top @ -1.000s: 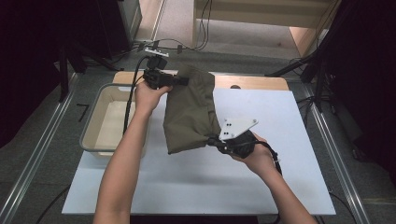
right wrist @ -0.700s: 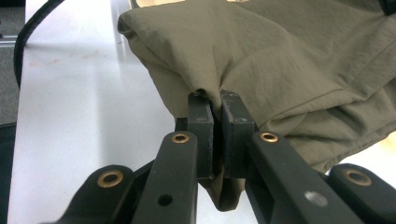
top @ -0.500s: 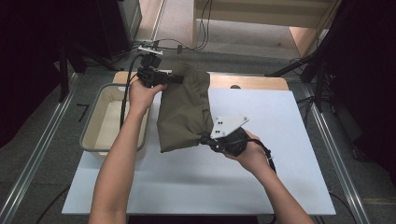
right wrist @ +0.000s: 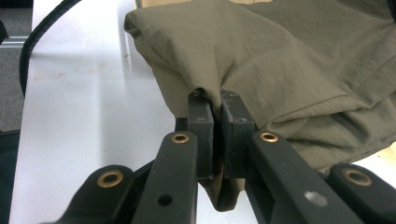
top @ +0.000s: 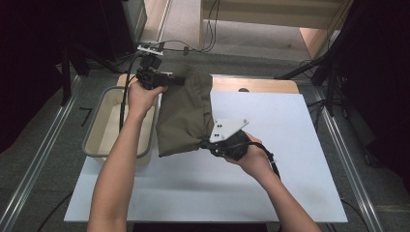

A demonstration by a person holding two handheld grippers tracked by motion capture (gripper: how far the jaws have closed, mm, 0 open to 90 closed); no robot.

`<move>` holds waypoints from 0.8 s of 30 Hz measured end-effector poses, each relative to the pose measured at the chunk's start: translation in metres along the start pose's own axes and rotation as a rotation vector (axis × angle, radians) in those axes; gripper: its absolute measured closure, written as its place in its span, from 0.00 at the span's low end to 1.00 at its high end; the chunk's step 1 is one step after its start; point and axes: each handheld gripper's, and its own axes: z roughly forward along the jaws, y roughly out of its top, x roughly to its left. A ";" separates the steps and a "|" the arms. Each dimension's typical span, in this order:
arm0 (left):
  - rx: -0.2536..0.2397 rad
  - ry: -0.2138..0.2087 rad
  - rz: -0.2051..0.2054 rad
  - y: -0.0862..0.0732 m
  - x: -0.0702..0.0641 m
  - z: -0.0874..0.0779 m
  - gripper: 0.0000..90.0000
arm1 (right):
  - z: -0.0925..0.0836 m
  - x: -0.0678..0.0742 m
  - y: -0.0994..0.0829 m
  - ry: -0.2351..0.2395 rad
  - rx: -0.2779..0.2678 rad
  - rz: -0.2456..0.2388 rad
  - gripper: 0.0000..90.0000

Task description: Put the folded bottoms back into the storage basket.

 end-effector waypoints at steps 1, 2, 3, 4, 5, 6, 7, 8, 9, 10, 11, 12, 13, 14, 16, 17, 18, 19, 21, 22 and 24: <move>0.001 0.001 -0.001 0.000 0.001 -0.001 0.77 | 0.001 0.000 0.001 0.001 0.002 -0.004 0.92; 0.003 0.001 0.000 0.000 0.001 -0.001 0.77 | 0.001 0.000 0.002 0.001 0.001 -0.002 0.92; 0.003 0.003 0.001 0.000 0.002 -0.002 0.77 | 0.002 0.000 0.003 0.003 0.000 -0.005 0.92; 0.003 0.003 0.000 -0.001 0.002 -0.002 0.77 | 0.002 0.000 0.003 0.004 0.001 -0.004 0.92; 0.005 0.005 0.000 -0.001 0.003 -0.003 0.77 | 0.003 0.000 0.004 0.004 -0.001 -0.002 0.92; 0.006 0.009 0.000 -0.001 0.003 -0.004 0.77 | 0.004 0.000 0.005 0.005 -0.002 -0.003 0.92; 0.007 0.011 0.001 -0.001 0.004 -0.005 0.77 | 0.004 0.000 0.006 0.002 -0.004 -0.005 0.92; 0.006 0.011 0.000 -0.001 0.004 -0.005 0.77 | 0.005 0.000 0.006 0.003 -0.006 -0.002 0.92; 0.005 0.012 0.001 -0.001 0.005 -0.006 0.77 | 0.005 0.000 0.007 0.004 -0.005 -0.003 0.92; 0.005 0.015 -0.001 -0.001 0.005 -0.007 0.77 | 0.006 0.000 0.008 0.005 -0.006 -0.006 0.92; 0.005 0.016 0.001 -0.001 0.006 -0.008 0.77 | 0.006 0.001 0.009 0.005 -0.005 -0.003 0.92; 0.005 0.016 0.001 -0.002 0.007 -0.009 0.77 | 0.007 0.001 0.009 0.006 -0.007 -0.008 0.92; 0.006 0.019 -0.001 -0.002 0.007 -0.010 0.77 | 0.008 0.001 0.010 0.005 -0.005 -0.007 0.92; 0.007 0.021 -0.001 -0.002 0.008 -0.011 0.77 | 0.009 0.001 0.011 0.009 -0.006 -0.010 0.92; 0.006 0.023 -0.001 -0.002 0.010 -0.012 0.77 | 0.010 0.001 0.012 0.010 -0.005 -0.010 0.92; 0.005 0.024 -0.001 -0.003 0.010 -0.013 0.77 | 0.011 0.002 0.013 0.008 -0.007 -0.010 0.92; 0.002 0.022 -0.002 -0.003 0.011 -0.014 0.77 | 0.012 0.002 0.014 0.009 -0.007 -0.011 0.92; 0.002 0.025 0.001 -0.003 0.012 -0.015 0.77 | 0.013 0.002 0.015 0.007 -0.009 -0.012 0.92; 0.003 0.029 -0.001 -0.004 0.013 -0.017 0.77 | 0.014 0.002 0.017 0.009 -0.010 -0.012 0.92; 0.004 0.030 -0.001 -0.004 0.014 -0.018 0.77 | 0.015 0.002 0.018 0.011 -0.010 -0.012 0.92; 0.004 0.031 -0.002 -0.005 0.016 -0.019 0.77 | 0.017 0.002 0.020 0.012 -0.011 -0.013 0.92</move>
